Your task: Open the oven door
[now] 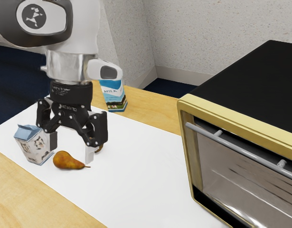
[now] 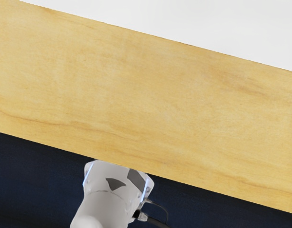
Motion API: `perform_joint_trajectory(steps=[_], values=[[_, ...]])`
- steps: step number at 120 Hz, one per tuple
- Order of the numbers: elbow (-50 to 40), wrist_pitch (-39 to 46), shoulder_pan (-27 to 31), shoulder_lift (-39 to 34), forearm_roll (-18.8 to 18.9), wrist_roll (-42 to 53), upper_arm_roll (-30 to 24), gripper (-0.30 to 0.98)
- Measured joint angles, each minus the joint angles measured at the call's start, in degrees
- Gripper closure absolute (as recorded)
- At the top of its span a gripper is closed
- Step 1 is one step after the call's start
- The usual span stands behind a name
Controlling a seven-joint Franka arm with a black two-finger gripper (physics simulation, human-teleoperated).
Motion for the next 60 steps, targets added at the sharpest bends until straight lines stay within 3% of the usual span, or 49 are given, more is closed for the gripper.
perform_joint_trajectory(steps=[19,35,60], values=[[-0.37,11.08,-2.03,-0.77,-0.87,-7.91,-0.18,0.0],[-1.0,14.71,-2.37,-7.31,-0.77,-13.44,0.17,0.0],[-34.06,28.88,-5.07,-36.32,-1.58,-20.54,2.52,0.0]])
